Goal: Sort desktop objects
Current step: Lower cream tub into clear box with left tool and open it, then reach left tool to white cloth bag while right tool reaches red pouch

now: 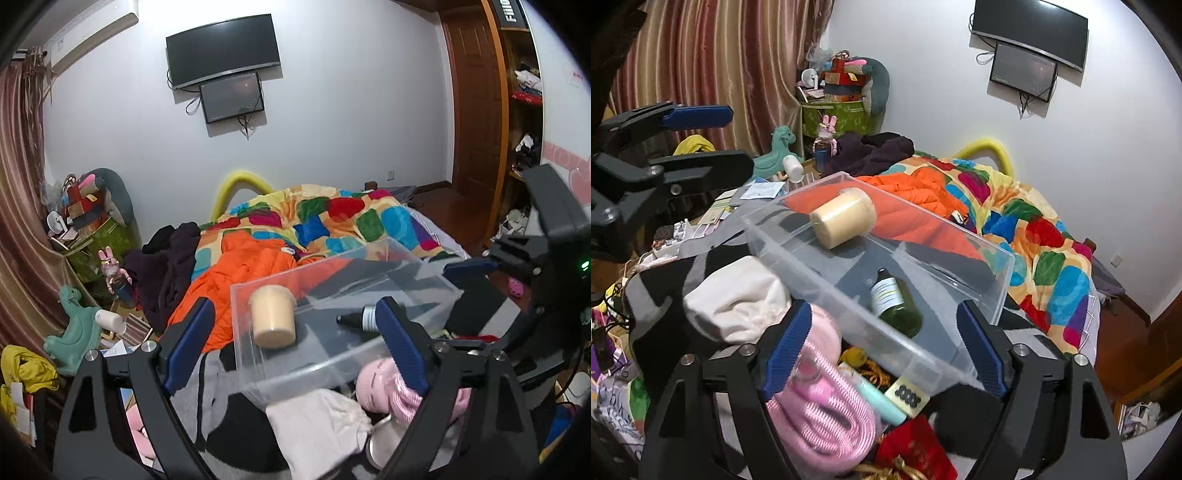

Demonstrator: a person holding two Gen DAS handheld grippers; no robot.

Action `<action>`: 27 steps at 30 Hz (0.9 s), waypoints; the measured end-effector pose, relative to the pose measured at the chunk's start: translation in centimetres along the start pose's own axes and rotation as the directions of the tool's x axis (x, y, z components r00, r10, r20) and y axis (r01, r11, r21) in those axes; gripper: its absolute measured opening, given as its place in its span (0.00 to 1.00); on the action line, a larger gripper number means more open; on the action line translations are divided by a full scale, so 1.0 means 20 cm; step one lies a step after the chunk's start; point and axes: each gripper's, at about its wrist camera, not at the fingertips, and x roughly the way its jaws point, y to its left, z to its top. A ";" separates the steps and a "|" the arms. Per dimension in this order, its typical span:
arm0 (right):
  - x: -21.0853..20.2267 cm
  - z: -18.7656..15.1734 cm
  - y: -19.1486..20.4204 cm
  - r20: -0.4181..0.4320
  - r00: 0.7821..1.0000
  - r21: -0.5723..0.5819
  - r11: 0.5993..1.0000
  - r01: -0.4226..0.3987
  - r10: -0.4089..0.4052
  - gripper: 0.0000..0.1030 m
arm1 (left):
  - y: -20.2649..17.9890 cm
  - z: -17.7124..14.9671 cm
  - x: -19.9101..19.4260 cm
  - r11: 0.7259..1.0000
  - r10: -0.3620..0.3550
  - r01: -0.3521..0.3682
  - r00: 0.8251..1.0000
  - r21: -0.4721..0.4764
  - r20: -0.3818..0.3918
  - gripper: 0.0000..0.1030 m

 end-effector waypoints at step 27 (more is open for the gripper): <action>-0.05 -0.52 -0.11 -0.171 0.980 0.068 0.991 0.118 -0.105 0.79 | 0.04 -0.57 0.14 0.982 -0.170 0.136 0.940 -0.130 -0.296 0.91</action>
